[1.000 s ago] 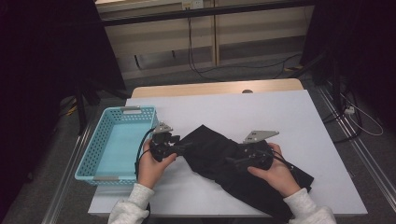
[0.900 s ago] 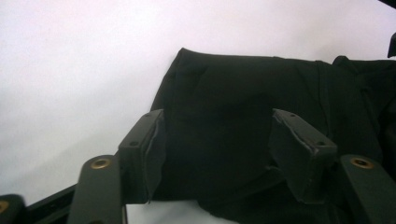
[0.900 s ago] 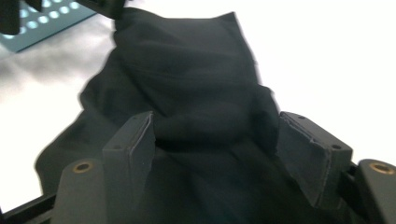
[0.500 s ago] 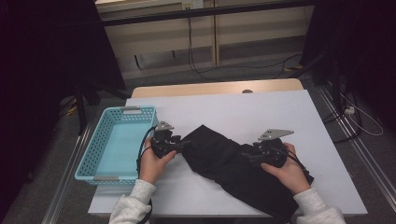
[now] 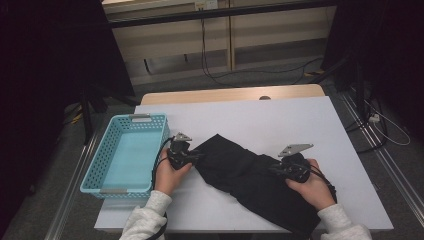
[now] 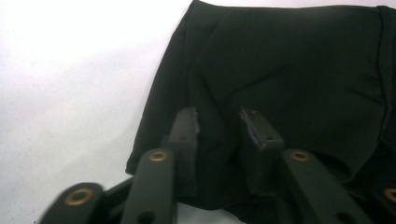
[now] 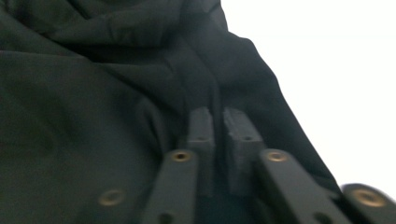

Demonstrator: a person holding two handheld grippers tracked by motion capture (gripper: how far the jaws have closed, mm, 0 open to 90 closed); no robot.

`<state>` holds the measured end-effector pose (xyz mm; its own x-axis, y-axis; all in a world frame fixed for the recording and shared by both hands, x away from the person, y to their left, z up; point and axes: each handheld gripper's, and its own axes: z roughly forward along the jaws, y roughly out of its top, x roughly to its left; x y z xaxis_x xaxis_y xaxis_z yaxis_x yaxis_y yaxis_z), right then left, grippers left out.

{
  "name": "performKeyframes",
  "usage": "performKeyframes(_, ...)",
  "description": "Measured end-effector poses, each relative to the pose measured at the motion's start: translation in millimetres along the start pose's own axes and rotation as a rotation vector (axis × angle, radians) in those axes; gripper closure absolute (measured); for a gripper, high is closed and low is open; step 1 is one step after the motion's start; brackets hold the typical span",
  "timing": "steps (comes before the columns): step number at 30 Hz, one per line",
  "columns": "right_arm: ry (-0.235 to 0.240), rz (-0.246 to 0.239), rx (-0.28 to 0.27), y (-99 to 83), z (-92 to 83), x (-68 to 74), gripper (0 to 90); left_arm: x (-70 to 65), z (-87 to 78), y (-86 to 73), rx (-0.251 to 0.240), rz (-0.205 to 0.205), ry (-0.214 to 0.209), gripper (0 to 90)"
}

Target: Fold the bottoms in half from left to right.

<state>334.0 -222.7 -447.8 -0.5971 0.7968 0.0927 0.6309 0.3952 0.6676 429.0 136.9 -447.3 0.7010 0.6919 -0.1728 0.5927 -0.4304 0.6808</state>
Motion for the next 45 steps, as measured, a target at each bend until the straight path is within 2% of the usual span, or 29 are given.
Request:
performKeyframes(2, -0.006, -0.006, 0.002, -0.1, -2.1, -1.3, 90.0, -1.3, -0.2, 1.2, 0.003, 0.006, 0.011, 75.8)
performKeyframes(5, -0.006, -0.009, 0.004, -0.6, -4.4, -2.0, 90.0, -0.5, -3.9, 4.9, 0.005, 0.005, 0.006, 80.6)
performKeyframes(7, -0.011, -0.015, 0.008, -0.5, -5.5, -1.5, 90.0, -0.1, -6.1, 7.5, -0.014, 0.01, 0.019, 83.2)
performKeyframes(11, -0.012, -0.016, 0.001, 1.4, -8.4, -2.6, 90.0, 1.2, -11.2, 14.5, -0.034, 0.025, 0.043, 83.4)
performKeyframes(17, -0.02, -0.006, 0.008, -0.5, -12.7, -7.9, 90.0, 11.9, -18.7, 18.4, -0.065, -0.02, 0.057, 83.4)
performKeyframes(23, -0.041, 0.013, -0.003, -3.5, -17.9, -16.3, 90.0, 13.6, -23.2, 20.4, -0.063, -0.028, 0.092, 83.4)
performKeyframes(25, -0.045, 0.02, -0.014, -4.6, -18.5, -18.0, 90.0, 11.9, -22.2, 20.3, -0.073, -0.032, 0.073, 83.4)
performKeyframes(27, -0.054, 0.02, -0.02, -5.0, -19.6, -19.1, 89.6, 11.6, -21.1, 19.8, -0.064, -0.02, 0.074, 83.1)
performKeyframes(30, -0.07, 0.031, -0.039, -5.5, -23.0, -19.0, 78.7, 12.7, -20.6, 18.3, -0.063, -0.022, 0.075, 82.8)
performKeyframes(33, -0.062, 0.041, -0.05, -8.0, -28.7, -19.5, 68.3, 13.2, -20.7, 17.3, -0.063, -0.02, 0.081, 82.7)
performKeyframes(39, -0.08, 0.068, -0.05, -18.4, -44.3, -26.2, 65.7, 13.0, -20.1, 18.0, -0.072, -0.021, 0.087, 82.7)
performKeyframes(45, -0.072, 0.078, -0.036, -34.0, -55.5, -27.8, 65.8, 12.7, -20.4, 19.3, -0.064, -0.014, 0.087, 82.7)
